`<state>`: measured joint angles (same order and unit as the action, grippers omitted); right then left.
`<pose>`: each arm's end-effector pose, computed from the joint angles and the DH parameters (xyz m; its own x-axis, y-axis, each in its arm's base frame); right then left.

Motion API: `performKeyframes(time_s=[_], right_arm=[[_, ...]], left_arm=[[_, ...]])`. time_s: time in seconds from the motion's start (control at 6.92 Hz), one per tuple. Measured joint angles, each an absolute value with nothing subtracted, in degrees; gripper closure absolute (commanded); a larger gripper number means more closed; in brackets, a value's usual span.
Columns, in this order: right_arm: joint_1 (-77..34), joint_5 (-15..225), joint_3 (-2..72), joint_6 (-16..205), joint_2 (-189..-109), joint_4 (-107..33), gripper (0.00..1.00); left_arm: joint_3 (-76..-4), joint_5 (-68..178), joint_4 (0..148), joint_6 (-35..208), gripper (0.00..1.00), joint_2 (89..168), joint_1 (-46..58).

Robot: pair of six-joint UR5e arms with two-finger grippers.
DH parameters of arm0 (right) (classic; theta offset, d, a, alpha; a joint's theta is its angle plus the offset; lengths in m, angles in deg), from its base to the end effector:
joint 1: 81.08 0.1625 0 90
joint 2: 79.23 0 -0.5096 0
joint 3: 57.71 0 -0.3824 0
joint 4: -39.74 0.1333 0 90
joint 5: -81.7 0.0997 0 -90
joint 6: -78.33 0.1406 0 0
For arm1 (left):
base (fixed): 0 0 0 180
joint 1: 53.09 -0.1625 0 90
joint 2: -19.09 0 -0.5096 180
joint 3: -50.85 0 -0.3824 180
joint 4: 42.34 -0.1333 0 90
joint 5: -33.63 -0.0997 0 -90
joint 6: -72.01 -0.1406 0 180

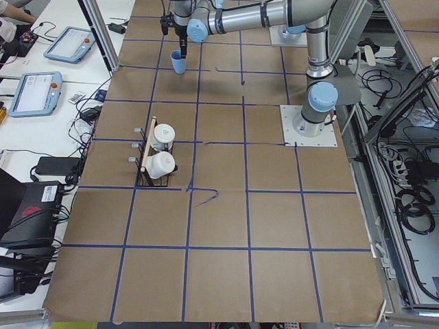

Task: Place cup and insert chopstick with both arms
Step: 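Open and withdraw left gripper while right lifts chopstick from tan cup, then move the pink chopstick with the right gripper above the light blue cup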

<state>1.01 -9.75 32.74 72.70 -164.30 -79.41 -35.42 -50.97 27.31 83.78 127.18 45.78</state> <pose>0.0497 -0.5848 0.5459 -0.9964 0.0580 0.0626 0.0283 0.9166 -0.3988 -0.2438 -0.6122 0.4233 -0.9928 -0.0407 0.1129 -0.0502 0.9953 -0.0831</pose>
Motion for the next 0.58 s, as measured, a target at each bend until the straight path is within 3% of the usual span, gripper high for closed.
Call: performKeyframes(time_s=[0.58], right_arm=[[12.2,-8.3,28.1,86.5,-162.5,-80.8,1.00]], left_arm=[[-38.6,-52.5,40.1,68.3,0.00,112.5,32.6]])
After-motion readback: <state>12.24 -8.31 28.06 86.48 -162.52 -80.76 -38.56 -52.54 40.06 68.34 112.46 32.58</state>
